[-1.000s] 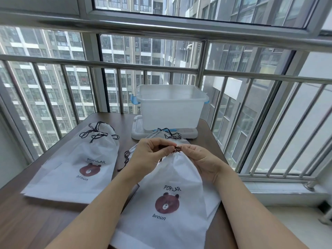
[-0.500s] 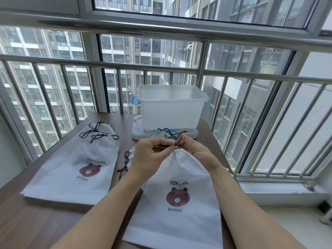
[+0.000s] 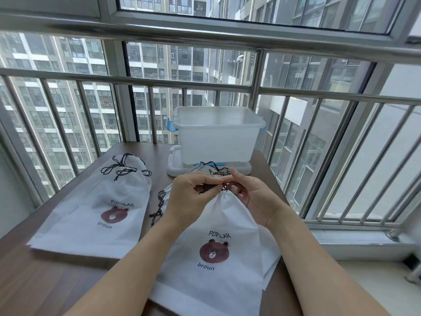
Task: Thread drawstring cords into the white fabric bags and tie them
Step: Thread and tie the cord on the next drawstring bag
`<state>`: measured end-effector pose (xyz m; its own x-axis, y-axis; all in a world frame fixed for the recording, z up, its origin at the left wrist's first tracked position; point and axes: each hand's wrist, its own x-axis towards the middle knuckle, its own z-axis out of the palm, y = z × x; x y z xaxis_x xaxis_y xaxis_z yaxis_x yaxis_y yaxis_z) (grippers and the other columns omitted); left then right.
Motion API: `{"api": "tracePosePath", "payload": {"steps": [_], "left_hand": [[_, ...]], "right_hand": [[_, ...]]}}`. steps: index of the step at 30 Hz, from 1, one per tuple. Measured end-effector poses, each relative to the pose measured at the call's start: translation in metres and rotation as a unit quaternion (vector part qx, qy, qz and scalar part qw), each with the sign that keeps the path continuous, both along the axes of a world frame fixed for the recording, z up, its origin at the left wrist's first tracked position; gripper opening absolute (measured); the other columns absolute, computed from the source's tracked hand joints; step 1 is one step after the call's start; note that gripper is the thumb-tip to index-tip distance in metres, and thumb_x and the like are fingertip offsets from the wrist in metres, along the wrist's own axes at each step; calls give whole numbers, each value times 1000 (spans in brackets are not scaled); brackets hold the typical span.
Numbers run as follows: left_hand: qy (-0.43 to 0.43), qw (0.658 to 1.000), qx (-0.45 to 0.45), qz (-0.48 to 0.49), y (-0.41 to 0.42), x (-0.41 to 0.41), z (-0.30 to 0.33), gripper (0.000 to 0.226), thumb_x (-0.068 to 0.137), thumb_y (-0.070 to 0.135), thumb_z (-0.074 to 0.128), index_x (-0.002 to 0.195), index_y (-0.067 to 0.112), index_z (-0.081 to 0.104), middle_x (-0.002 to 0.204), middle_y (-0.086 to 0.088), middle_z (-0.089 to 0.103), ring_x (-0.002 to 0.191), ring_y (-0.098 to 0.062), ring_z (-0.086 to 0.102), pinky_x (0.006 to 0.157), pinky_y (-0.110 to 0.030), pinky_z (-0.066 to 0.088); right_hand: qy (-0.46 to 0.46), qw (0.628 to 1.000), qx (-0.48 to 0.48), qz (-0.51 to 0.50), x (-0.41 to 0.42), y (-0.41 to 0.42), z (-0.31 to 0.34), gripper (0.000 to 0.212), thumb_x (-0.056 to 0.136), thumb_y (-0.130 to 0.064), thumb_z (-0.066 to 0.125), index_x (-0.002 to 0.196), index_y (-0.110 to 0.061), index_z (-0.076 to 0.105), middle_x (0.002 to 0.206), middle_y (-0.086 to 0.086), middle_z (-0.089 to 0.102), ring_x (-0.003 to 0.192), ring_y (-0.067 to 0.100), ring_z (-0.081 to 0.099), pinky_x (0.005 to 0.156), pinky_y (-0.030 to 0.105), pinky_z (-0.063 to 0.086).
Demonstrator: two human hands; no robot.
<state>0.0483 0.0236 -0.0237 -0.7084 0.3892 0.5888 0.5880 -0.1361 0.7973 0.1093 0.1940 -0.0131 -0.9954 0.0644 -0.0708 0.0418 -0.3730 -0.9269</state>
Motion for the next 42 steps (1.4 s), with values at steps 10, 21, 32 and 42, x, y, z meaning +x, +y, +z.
{"api": "tracePosePath", "payload": {"steps": [10,21,32,42], "left_hand": [[-10,999,-34,7,-1,-1,-2,16,79,5,81,91,16,80,86,4,77,81,-14,74,77,-29,59],[-149,987,-30,-52,-4,-8,1,8,83,-1,75,85,6,76,73,-11,74,62,-16,63,64,-24,54],[-208,974,42,-85,-9,-12,7,27,84,4,71,110,5,69,83,-10,77,67,-15,68,66,-22,55],[-38,997,-45,46,-7,-8,3,21,84,10,77,87,31,76,90,11,74,84,-8,70,68,-21,54]], "right_hand": [[106,954,269,-82,12,2,13,12,90,-10,74,94,1,77,62,2,60,54,10,44,54,22,34],[197,845,489,-84,8,-3,6,7,86,-16,80,83,-21,78,68,-3,67,61,5,50,62,23,40],[185,866,449,-119,4,-15,3,17,99,-13,61,90,-14,76,66,-14,60,59,2,48,61,19,36],[163,900,387,-118,-2,-23,-3,23,101,-11,60,79,-17,63,53,-18,47,49,2,37,52,17,32]]}}
